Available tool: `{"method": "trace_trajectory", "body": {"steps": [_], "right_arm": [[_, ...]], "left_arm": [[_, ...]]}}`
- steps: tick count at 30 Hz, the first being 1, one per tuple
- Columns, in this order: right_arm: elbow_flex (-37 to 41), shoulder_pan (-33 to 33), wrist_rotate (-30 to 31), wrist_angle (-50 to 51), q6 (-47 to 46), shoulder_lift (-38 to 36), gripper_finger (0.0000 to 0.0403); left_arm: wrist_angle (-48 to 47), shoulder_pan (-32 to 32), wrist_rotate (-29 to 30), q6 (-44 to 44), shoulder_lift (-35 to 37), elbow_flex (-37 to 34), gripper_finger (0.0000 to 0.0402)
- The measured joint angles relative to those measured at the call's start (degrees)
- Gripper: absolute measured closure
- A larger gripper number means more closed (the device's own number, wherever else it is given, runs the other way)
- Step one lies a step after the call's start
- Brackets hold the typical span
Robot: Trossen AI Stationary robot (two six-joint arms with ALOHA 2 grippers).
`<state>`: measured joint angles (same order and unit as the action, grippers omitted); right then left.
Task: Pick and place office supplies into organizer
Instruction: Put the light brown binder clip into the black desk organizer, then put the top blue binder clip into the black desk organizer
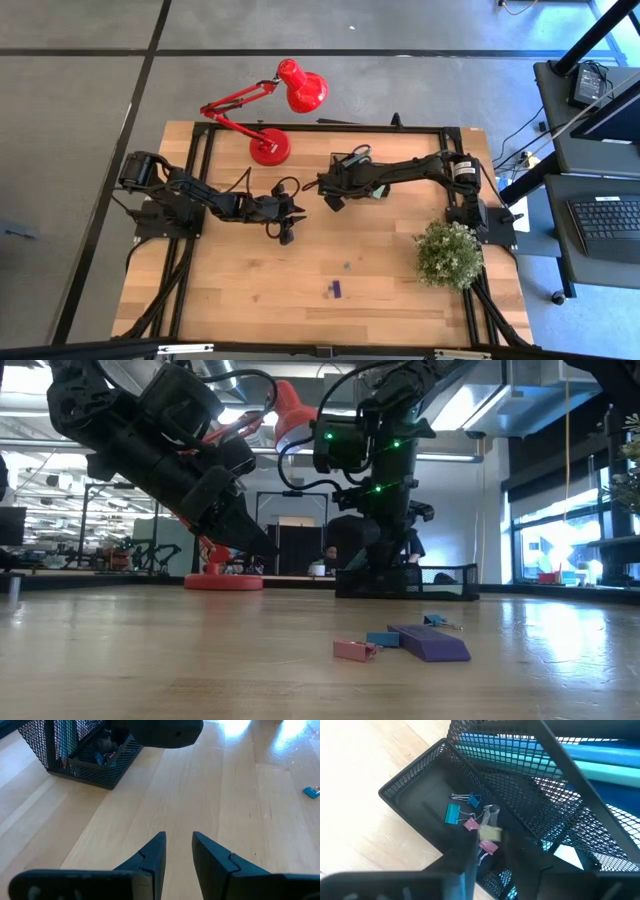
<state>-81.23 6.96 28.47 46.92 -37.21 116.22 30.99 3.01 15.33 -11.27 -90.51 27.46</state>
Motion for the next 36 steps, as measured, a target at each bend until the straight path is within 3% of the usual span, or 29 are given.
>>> {"method": "trace_trajectory", "body": {"steps": [6,12,19,24,36], "right_arm": [[-1.7,-0.95,0.16,1.03,0.21,0.04,0.0255],[-6.74,-3.83,-0.38,7.38,0.85,0.04,0.024],[-13.82,-11.2,-12.02,17.57,7.35,0.04,0.0244],[-15.17,-16.08,-19.44,17.76,-3.06,0.04,0.0245],[-11.7,-24.98,-19.58,15.99,-18.06,-0.02,0.0245]], "left_arm": [[0.0,0.02,0.0,0.0,-0.01,0.0,0.0313],[-0.06,0.01,0.0,0.0,-0.01,0.0,0.0313],[-1.79,0.01,0.0,0.0,-0.01,0.0,0.0313],[-2.54,0.02,0.0,-0.15,-0.01,0.0,0.0313],[-2.54,0.01,0.0,-0.15,-0.01,0.0,0.0313]]}}
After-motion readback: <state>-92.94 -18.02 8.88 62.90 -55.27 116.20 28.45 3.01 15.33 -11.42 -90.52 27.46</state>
